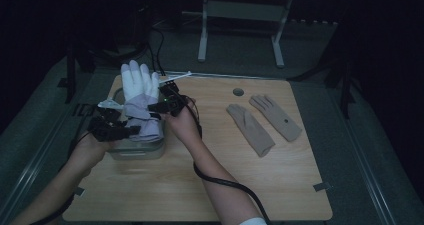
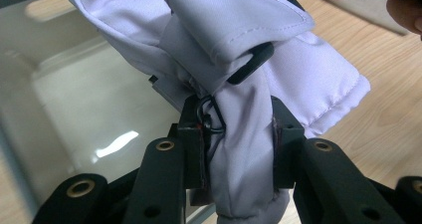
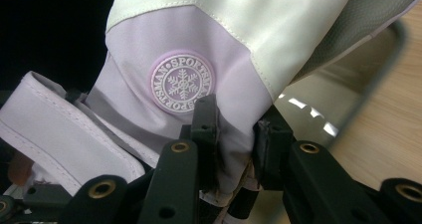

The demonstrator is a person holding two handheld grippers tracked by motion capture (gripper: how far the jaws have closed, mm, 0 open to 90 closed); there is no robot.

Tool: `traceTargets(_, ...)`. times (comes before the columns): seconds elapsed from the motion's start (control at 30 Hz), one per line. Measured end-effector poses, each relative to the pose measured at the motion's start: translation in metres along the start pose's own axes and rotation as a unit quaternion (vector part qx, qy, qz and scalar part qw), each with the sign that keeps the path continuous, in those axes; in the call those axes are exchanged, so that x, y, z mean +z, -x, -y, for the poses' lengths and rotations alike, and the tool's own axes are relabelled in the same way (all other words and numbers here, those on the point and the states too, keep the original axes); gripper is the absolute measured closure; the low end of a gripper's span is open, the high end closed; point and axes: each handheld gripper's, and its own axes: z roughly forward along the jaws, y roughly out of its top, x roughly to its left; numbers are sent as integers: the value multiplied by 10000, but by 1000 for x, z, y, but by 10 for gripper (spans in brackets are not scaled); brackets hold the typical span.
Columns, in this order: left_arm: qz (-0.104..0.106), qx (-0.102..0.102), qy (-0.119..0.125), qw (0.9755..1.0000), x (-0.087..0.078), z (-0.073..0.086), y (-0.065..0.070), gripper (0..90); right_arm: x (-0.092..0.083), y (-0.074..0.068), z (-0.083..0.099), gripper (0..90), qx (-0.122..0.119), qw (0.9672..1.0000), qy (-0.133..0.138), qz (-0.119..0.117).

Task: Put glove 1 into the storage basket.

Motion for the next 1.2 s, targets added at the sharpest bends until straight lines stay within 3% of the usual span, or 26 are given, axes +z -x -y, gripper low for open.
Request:
traceTargets(0.13,-43,-83,-18,10000,-6,7,-13,675,19,-12,-7,741,-48,9999,-107,-70)
traceTargets(0.27,-35,-154,-58,9999,0,12,-21,675,28,-12,-7,741,-53,9999,-136,-48)
traceTargets(0.57,93,-383,-328,9987,31,25,-32,673,59,7,8,736,162,9985,-522,88)
traceTargets(0.7,90,-389,-479,9981,41,29,-35,673,67,10,11,733,189,9977,-643,122)
traceTargets(0.87,129,-479,-729,9961,50,33,-37,672,80,11,16,713,142,9952,-923,301)
traceTargets(0.97,220,-640,-837,9942,56,36,-39,670,83,12,18,702,102,9939,-1046,342)
traceTargets(1.07,243,-688,-878,9935,55,35,-40,659,84,9,16,649,28,9924,-1145,456)
traceTargets(1.1,269,-746,-906,9927,55,35,-40,634,84,10,16,565,9,9916,-1192,507)
traceTargets(1.2,297,-734,-1022,9916,56,33,-41,600,85,13,18,544,-40,9898,-1297,587)
